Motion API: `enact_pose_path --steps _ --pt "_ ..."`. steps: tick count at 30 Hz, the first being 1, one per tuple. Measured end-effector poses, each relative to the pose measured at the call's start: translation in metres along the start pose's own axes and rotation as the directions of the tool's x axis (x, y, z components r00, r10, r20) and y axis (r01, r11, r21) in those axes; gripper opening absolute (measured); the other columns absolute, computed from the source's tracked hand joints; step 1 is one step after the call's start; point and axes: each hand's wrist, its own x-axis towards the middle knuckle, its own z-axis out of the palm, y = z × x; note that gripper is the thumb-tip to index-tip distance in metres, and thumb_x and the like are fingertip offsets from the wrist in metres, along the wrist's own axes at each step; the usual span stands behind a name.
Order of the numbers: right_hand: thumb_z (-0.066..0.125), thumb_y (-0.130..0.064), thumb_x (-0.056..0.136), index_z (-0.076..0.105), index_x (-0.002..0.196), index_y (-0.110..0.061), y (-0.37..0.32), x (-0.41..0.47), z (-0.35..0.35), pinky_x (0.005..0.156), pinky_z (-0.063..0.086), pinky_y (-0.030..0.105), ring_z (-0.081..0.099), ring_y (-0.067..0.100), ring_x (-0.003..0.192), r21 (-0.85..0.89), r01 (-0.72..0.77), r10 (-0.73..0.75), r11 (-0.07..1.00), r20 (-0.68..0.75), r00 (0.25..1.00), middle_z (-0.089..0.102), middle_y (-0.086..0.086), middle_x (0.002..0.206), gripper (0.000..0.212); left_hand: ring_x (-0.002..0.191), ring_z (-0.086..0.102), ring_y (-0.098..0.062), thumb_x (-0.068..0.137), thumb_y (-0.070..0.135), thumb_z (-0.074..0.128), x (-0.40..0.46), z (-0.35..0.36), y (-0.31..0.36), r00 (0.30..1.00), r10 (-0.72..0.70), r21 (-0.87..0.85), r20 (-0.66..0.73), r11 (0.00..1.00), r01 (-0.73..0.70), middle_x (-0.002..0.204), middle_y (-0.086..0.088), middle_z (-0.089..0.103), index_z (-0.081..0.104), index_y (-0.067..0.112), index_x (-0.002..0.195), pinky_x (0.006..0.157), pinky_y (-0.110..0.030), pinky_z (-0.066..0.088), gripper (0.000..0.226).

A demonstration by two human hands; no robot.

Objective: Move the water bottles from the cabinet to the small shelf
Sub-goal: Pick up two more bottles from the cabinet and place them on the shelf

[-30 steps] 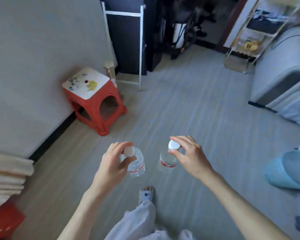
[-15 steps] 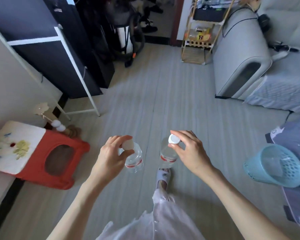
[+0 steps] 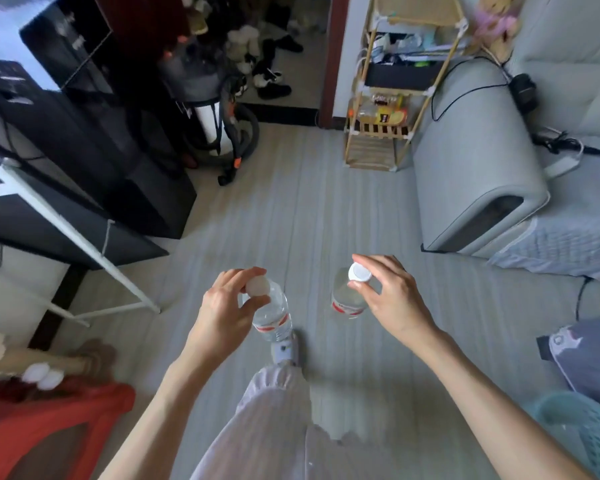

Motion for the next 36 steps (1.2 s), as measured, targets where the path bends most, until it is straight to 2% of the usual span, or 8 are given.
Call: enact_pose_path --steps 4,9,12,18,22,30,33,36 --pt "0.073 -0.004 0.073 0.064 0.107 -0.001 0.032 0.1 0.004 0.085 0.032 0.012 0.059 0.027 0.096 0.006 -0.081 0.081 0.997 -0.028 0.996 0.066 0.013 0.101 0.035 0.083 0.05 -0.012 0.076 0.011 0.069 0.118 0.008 -0.001 0.996 0.028 0.001 0.085 1.0 -0.028 0.093 0.007 0.053 0.061 0.018 0.11 0.071 -0.008 0.034 0.035" --pt "0.072 -0.007 0.071 0.064 0.103 0.0 0.067 0.217 -0.007 0.083 0.033 0.006 0.058 0.022 0.09 0.006 -0.092 0.092 0.996 -0.099 0.991 0.066 0.013 0.096 0.034 0.087 0.05 -0.012 0.077 0.012 0.068 0.263 0.01 0.019 0.986 0.079 -0.01 0.15 0.997 -0.079 0.097 0.008 0.053 0.06 0.021 0.11 0.079 -0.022 0.037 0.035" --pt "0.067 -0.012 0.07 0.064 0.101 0.001 0.09 0.286 -0.017 0.082 0.034 0.007 0.052 0.014 0.087 0.0 -0.097 0.096 0.995 -0.172 0.98 0.067 0.013 0.094 0.034 0.088 0.048 -0.011 0.077 0.01 0.068 0.343 0.015 0.037 0.976 0.129 -0.007 0.175 0.991 -0.13 0.095 0.01 0.051 0.06 0.02 0.11 0.079 -0.017 0.033 0.036" --pt "0.063 -0.013 0.074 0.063 0.104 0.0 0.151 0.416 -0.038 0.083 0.035 0.012 0.051 0.014 0.091 0.009 -0.125 0.124 0.992 -0.211 0.97 0.067 0.013 0.097 0.034 0.084 0.048 -0.012 0.075 0.008 0.069 0.487 0.043 0.07 0.977 0.156 -0.012 0.146 0.988 -0.156 0.084 0.02 0.046 0.062 0.016 0.108 0.073 0.003 0.03 0.035" --pt "0.065 -0.011 0.076 0.062 0.108 0.001 0.203 0.504 -0.058 0.086 0.035 0.015 0.052 0.016 0.094 -0.01 -0.091 0.088 0.996 -0.18 0.98 0.066 0.015 0.101 0.034 0.084 0.047 -0.014 0.076 0.007 0.068 0.581 0.075 0.098 0.981 0.161 -0.01 0.112 0.987 -0.161 0.088 0.008 0.049 0.061 0.013 0.109 0.07 -0.003 0.033 0.035" --pt "0.062 -0.011 0.077 0.061 0.11 0.002 0.275 0.671 -0.12 0.09 0.03 0.007 0.048 0.013 0.099 -0.062 -0.011 0.0 0.998 -0.17 0.985 0.065 0.016 0.105 0.036 0.081 0.05 -0.007 0.077 0.007 0.067 0.748 0.106 0.167 0.97 0.215 -0.065 0.111 0.976 -0.208 0.094 0.004 0.054 0.061 0.015 0.108 0.071 -0.004 0.035 0.032" --pt "0.063 -0.013 0.077 0.061 0.109 0.002 0.302 0.724 -0.137 0.091 0.035 0.018 0.056 0.023 0.099 -0.081 -0.019 0.002 0.997 -0.197 0.98 0.066 0.016 0.104 0.035 0.089 0.051 -0.007 0.081 0.008 0.064 0.807 0.116 0.192 0.966 0.238 -0.143 0.105 0.964 -0.222 0.1 0.007 0.054 0.06 0.018 0.11 0.077 -0.005 0.035 0.031" --pt "0.061 -0.015 0.078 0.062 0.109 0.001 0.328 0.779 -0.155 0.09 0.034 0.014 0.055 0.018 0.099 -0.076 -0.031 0.012 0.997 -0.23 0.973 0.066 0.016 0.104 0.035 0.101 0.049 -0.006 0.084 0.007 0.059 0.868 0.128 0.215 0.954 0.276 -0.232 0.114 0.941 -0.244 0.102 0.017 0.052 0.057 0.023 0.112 0.086 -0.009 0.036 0.032"
